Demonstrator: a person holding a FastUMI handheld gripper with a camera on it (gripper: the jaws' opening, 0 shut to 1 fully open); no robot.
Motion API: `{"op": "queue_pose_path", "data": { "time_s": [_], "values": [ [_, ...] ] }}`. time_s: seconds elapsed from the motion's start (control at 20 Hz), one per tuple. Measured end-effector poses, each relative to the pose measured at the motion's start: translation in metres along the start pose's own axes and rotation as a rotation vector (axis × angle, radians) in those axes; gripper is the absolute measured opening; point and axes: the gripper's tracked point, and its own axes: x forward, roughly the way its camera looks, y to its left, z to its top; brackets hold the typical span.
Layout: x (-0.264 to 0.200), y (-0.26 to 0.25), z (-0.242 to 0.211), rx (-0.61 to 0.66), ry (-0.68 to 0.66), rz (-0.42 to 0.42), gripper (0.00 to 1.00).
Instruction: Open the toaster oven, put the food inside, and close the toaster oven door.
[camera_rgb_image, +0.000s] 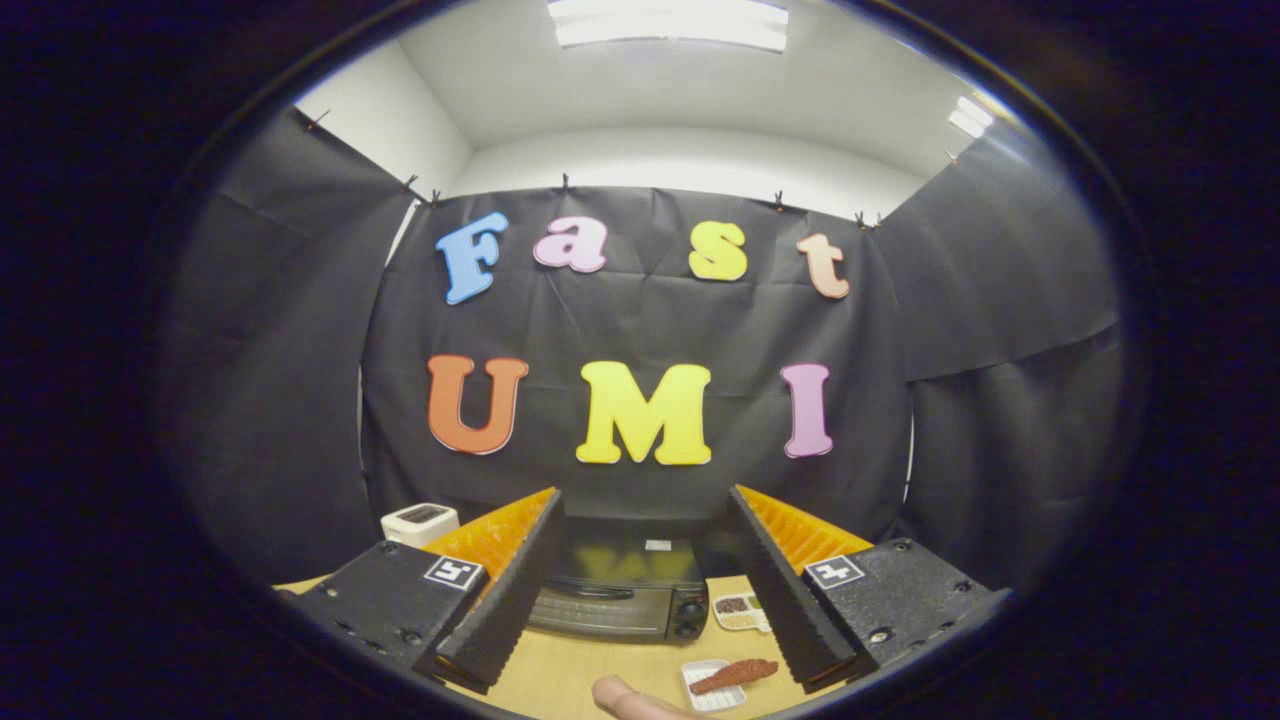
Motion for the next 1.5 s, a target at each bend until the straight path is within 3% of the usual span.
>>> {"op": "queue_pose_path", "data": {
  "time_s": [0.35, 0.65, 0.85, 1.3, 1.5],
  "values": [
    [0.119, 0.045, -0.108, 0.001, 0.226, 0.044, 1.00],
    [0.174, 0.063, -0.196, 0.040, 0.406, 0.027, 1.00],
    [0.199, 0.066, -0.214, 0.026, 0.409, -0.017, 1.00],
    [0.219, 0.078, -0.236, 0.059, 0.496, 0.008, 1.00],
    [0.207, 0.078, -0.235, 0.085, 0.516, 0.029, 1.00]
  ]
}}
